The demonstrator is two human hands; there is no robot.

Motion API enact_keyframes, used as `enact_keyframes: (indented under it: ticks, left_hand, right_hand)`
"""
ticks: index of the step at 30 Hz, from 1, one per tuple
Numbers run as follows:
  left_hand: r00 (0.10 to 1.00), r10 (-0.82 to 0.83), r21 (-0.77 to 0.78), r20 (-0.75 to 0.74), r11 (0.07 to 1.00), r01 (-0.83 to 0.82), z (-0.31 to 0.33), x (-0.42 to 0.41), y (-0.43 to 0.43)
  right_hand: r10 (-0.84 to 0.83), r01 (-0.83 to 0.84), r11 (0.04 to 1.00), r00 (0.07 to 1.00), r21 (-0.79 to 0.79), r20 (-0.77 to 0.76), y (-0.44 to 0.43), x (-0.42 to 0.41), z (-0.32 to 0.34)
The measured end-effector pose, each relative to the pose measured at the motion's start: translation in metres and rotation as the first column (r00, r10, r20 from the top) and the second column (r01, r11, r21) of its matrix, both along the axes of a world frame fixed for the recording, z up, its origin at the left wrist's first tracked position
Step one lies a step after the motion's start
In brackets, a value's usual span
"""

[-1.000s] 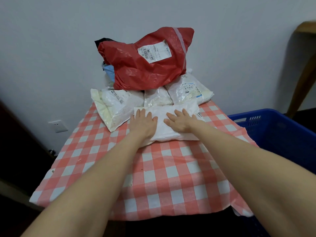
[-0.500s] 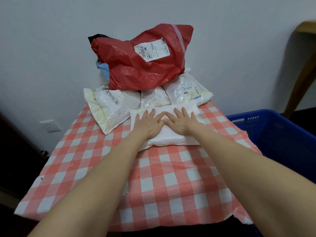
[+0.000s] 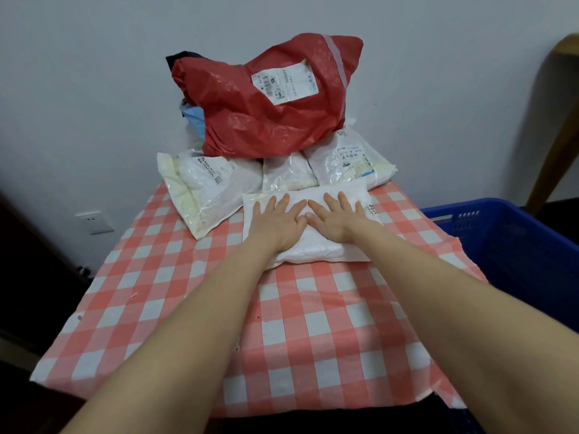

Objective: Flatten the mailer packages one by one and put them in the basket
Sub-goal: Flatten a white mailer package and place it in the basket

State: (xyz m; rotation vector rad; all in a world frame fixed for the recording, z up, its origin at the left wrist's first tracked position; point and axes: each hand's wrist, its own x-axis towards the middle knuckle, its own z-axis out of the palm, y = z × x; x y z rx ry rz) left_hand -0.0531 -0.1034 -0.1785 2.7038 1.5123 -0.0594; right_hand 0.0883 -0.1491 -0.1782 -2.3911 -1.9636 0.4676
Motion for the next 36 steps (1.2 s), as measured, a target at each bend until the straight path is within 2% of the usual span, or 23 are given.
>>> enact_keyframes:
  ticks: [10,13,15,19,23,31,36]
  left_hand:
    - [1.0,-0.005,-0.063,0.012,0.998,0.005,0.008,0.002,0.006]
    - [0.997,-0.01,-0.011,0.078,1.0,0.011,0.016,0.006,0.008]
    - [0.992,0.003,0.024,0.127,1.0,-0.006,0.018,0.006,0.012]
    - [0.999,0.02,-0.009,0.027,1.0,-0.02,0.013,-0.003,0.017]
    - [0.998,0.068,-0.077,0.009,0.995,-0.067,0.004,-0.008,0.023]
    - [0.998,0.063,-0.042,-0.017,0.997,-0.063,-0.004,-0.006,0.024]
    - [0.998,0.063,0.024,0.019,0.998,-0.064,-0.008,-0.006,0.021]
  right_hand:
    - [0.015,-0.015,1.0,1.0,-0.024,0.014,0.0,0.001,0.011]
    - [0.02,-0.035,0.994,0.989,0.099,0.148,0.002,-0.001,0.021]
    - [0.031,-0.055,0.987,0.987,0.152,0.16,0.006,-0.003,0.023]
    - [0.073,-0.082,0.993,0.992,0.084,0.105,0.013,-0.005,0.014]
    - [0.058,-0.061,0.998,0.995,0.03,0.082,0.018,-0.002,0.0]
    - [0.046,-0.05,0.998,0.994,0.034,0.103,0.02,-0.001,-0.007]
    - [0.044,-0.05,0.998,0.993,0.05,0.11,0.019,-0.002,-0.006]
